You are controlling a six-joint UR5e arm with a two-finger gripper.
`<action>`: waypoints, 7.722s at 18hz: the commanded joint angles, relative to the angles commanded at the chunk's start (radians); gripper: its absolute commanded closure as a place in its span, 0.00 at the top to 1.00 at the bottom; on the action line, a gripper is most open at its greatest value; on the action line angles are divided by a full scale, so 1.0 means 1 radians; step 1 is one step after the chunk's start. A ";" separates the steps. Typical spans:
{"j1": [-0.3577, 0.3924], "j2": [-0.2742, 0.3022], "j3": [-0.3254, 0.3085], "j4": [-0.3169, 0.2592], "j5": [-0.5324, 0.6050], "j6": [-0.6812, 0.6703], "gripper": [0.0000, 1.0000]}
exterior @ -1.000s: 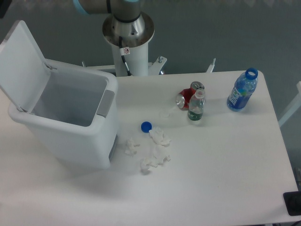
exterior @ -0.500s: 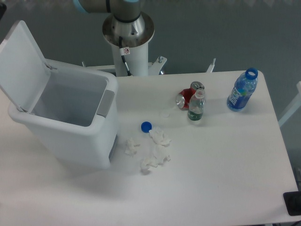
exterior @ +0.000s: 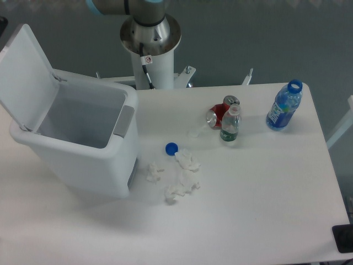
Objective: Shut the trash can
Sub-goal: 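Position the gripper behind the raised lid of the trash can, then push the raised lid forward and down with the gripper, then press the lid down onto the trash can rim with the gripper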
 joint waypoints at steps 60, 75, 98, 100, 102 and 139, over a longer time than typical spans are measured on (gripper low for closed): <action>0.239 0.015 -0.080 -0.005 0.241 0.086 1.00; 0.279 0.009 -0.083 -0.003 0.284 0.086 1.00; 0.287 0.008 -0.098 -0.003 0.319 0.087 1.00; 0.285 0.002 -0.098 -0.003 0.319 0.086 1.00; 0.285 -0.003 -0.100 -0.003 0.319 0.086 1.00; 0.284 -0.060 -0.095 -0.002 0.319 0.112 1.00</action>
